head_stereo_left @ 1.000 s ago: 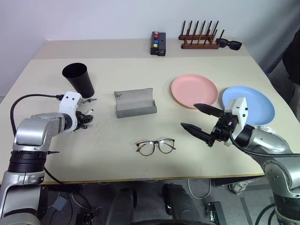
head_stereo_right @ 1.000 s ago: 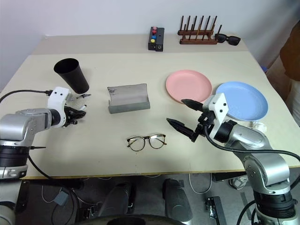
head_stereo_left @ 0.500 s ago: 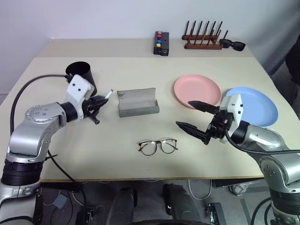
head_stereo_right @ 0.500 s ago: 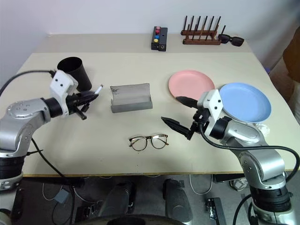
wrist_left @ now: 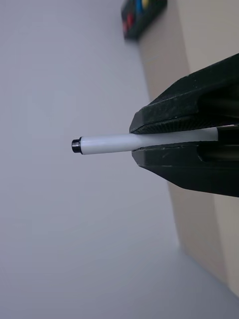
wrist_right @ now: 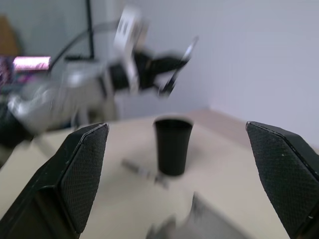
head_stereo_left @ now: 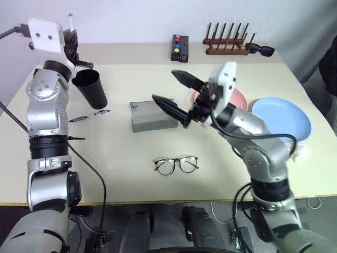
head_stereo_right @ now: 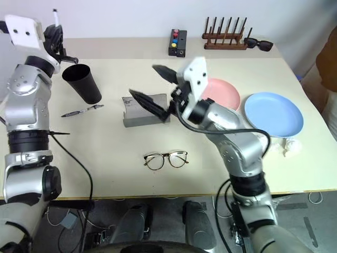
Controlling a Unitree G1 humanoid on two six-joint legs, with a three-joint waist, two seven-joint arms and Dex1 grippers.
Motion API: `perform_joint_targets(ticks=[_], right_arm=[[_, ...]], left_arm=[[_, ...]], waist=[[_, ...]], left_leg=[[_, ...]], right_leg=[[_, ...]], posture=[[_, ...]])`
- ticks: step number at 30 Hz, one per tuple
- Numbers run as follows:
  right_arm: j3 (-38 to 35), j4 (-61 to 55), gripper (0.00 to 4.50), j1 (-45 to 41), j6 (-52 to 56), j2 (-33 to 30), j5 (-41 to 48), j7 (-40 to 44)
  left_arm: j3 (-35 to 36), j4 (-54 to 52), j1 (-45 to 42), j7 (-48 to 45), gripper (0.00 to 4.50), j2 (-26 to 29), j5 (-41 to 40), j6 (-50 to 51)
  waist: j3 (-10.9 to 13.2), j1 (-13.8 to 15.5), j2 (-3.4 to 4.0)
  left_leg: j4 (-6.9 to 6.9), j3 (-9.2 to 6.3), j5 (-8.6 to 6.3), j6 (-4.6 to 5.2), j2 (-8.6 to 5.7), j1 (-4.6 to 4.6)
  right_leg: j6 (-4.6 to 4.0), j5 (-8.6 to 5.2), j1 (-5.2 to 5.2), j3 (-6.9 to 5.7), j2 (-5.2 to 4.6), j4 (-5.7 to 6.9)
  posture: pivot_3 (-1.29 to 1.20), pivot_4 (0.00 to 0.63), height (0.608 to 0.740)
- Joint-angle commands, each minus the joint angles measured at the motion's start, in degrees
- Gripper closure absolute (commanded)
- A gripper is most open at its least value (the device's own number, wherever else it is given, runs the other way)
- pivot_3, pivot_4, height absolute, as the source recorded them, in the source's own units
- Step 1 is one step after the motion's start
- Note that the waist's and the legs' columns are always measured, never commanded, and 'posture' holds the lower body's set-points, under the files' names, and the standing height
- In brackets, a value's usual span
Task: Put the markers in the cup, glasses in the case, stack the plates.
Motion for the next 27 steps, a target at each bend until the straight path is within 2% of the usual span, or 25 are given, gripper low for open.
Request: perform_joint_targets(ticks=[1,13,27], right_arm=[[0.34,0.68,0.0,-0.97,-2.02,2.28,-1.2,-1.37],[1.35,-0.24,0.0,1.58,-1.98,3.41,-1.82,-0.53],[1.11,-0.17,0.0,1.47,-2.04,3.47,-1.59,0.11]], left_arm=[[1.04,5.89,-2.25,3.0,4.47,-0.99,1.45,-8.58],[0.99,19.91,-3.58,1.92,4.47,-2.39,1.0,-19.88],[0.84,23.3,-3.15,0.65,4.47,-3.3,0.42,-21.83]], waist=[[0.0,0.04,-0.01],[0.0,-0.35,-0.01],[0.0,-0.38,-0.01]], left_leg=[[0.0,-0.02,0.0,0.0,-0.04,-0.02],[-0.02,-0.05,-0.01,0.01,-0.08,-0.08],[-0.03,-0.05,0.0,0.01,-0.08,-0.08]], right_leg=[[0.03,0.02,0.0,0.0,-0.03,0.0],[0.06,0.04,-0.07,-0.02,-0.03,0.01],[0.06,0.04,-0.07,-0.02,-0.03,0.01]], posture=[[0.0,0.15,0.735],[0.0,0.15,0.735],[0.0,0.15,0.735]])
